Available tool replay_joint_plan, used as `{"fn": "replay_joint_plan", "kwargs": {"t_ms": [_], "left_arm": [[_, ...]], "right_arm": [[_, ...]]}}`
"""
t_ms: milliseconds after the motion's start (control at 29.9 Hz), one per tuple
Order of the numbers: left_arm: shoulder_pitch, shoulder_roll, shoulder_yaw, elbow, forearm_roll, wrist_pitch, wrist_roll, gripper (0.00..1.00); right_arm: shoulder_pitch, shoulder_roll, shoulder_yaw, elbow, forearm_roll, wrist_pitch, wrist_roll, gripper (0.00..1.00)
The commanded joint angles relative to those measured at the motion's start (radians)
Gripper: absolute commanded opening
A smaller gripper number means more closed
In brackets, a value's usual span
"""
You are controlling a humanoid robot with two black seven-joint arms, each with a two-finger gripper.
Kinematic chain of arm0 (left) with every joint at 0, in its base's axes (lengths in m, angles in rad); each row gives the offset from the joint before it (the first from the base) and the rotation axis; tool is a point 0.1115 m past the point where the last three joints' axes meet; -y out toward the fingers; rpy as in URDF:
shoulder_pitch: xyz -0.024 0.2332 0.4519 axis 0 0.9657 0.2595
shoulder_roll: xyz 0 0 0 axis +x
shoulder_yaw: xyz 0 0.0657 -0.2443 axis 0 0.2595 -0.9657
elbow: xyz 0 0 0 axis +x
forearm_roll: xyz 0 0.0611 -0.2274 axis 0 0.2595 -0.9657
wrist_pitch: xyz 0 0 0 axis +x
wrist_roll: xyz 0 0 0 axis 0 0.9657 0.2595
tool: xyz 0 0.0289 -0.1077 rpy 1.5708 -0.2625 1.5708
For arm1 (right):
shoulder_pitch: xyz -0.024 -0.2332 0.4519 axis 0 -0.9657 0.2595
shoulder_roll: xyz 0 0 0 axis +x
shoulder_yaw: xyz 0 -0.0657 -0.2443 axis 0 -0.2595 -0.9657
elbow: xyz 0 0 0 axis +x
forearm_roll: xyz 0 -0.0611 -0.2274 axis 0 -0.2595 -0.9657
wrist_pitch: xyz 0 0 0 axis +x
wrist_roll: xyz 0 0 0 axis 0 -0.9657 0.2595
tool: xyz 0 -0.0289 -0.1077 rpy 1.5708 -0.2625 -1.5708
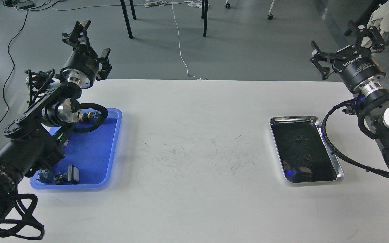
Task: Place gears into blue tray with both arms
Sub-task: 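Swing the right gripper out over the metal tray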
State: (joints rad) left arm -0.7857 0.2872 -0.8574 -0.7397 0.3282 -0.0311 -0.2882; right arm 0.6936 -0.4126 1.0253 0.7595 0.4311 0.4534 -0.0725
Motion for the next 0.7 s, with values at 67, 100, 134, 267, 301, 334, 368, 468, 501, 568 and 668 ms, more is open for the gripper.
{"fn": "replay_joint_plan", "kwargs": {"t_ms": [67,100,134,267,301,334,368,468,501,568,668], "left_arm": [[0.002,-0.008,0.005,0.0,0.012,-0.001,-0.003,0.98],[0.0,-0.01,0.005,0.0,0.012,-0.003,-0.005,0.98],[0.0,-0.01,0.003,-0.001,0.011,-0.003,-0.006,0.98],[-0.012,-0.01,0.005,-0.004,0.015,-0.001,0.006,0.98],[-0.012,-0.007,0.003,-0.007,0.014,-0.003,0.004,0.98],[-0.014,-0.007,0.003,-0.012,0.014,-0.003,0.003,0.98],[-0.015,-0.005,0.003,-0.018,0.014,0.0,0.004,0.98],[-0.017,-0.003,0.005,-0.029,0.015,0.008,0.006,0.98],[-0.017,-0.003,0.005,-0.029,0.017,0.01,0.006,0.98],[-0.017,-0.002,0.005,-0.029,0.02,0.011,0.001,0.98],[-0.015,0.0,0.003,-0.029,0.018,0.013,-0.003,0.98]], "right_arm": [[0.027,0.046,-0.014,-0.031,0.0,0.008,0.01,0.99],[0.029,0.046,-0.016,-0.031,0.0,0.008,0.008,0.99],[0.03,0.046,-0.017,-0.029,0.0,0.008,0.008,0.99],[0.037,0.041,-0.03,-0.014,-0.002,0.013,0.008,0.99],[0.038,0.041,-0.034,-0.014,-0.003,0.013,0.008,0.99],[0.038,0.038,-0.04,-0.011,-0.008,0.013,0.008,0.99],[0.038,0.034,-0.047,-0.003,-0.02,0.014,0.008,0.99],[0.04,0.024,-0.059,0.004,-0.058,0.014,0.01,0.99],[0.041,0.021,-0.063,0.004,-0.072,0.014,0.01,0.99],[0.055,-0.015,-0.106,0.007,-0.104,0.014,0.01,0.99],[0.139,-0.124,-0.262,0.01,-0.121,0.013,0.01,0.99]]}}
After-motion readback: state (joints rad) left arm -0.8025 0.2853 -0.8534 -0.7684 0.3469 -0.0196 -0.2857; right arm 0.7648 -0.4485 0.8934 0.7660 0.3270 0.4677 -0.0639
